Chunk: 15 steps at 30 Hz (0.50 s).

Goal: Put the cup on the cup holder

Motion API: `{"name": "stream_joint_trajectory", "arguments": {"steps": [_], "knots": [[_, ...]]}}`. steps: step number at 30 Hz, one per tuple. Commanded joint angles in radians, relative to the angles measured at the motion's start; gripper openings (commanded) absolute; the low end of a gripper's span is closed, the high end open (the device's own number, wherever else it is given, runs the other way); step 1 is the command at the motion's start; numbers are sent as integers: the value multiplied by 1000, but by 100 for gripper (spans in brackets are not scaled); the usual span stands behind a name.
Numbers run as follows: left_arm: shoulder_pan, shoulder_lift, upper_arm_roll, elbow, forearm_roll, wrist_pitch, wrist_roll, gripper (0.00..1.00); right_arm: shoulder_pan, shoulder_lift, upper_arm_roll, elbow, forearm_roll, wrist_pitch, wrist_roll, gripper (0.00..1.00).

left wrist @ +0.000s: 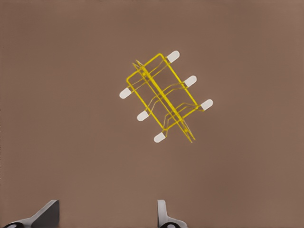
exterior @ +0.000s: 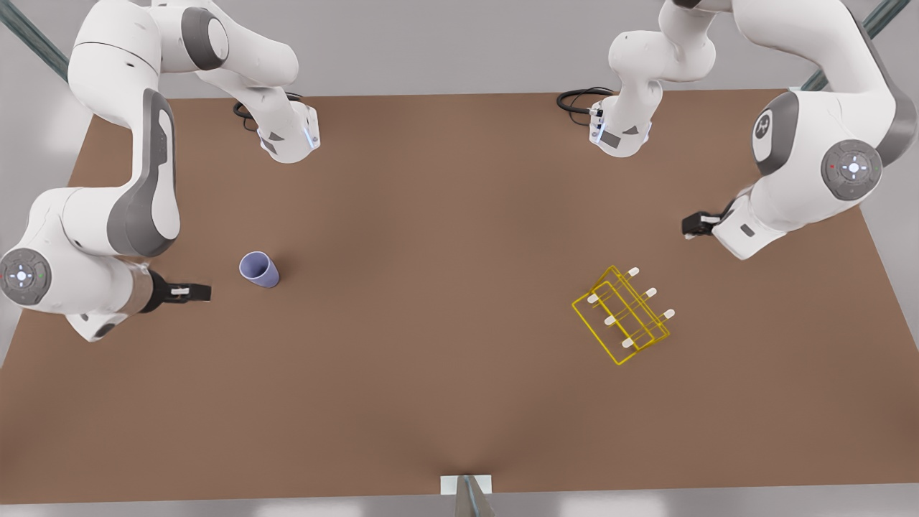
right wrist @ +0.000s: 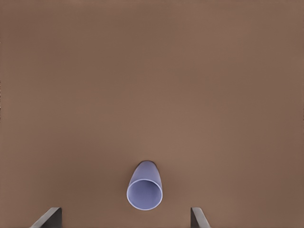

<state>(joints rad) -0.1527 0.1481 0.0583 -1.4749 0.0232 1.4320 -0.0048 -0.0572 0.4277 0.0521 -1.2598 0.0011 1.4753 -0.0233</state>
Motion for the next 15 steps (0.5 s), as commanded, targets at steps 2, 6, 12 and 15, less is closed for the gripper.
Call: {"name": "stream_joint_trajectory", "arguments": {"steps": [2, 6, 12, 15], "knots": [[1, 4, 0, 2, 4, 96, -30, 100, -1, -1, 0, -1, 2, 115, 0, 100], [-1, -2, 0, 5, 12, 76, -32, 100, 85, -81, 5, -190, 14, 217, 85, 100], [1, 10, 5, 4, 4, 88, -27, 100, 109, -325, 28, -725, 39, 470, 158, 100], [-1, 11, 0, 5, -3, 94, -27, 100, 43, -251, 28, -776, 37, 542, 149, 100]]}}
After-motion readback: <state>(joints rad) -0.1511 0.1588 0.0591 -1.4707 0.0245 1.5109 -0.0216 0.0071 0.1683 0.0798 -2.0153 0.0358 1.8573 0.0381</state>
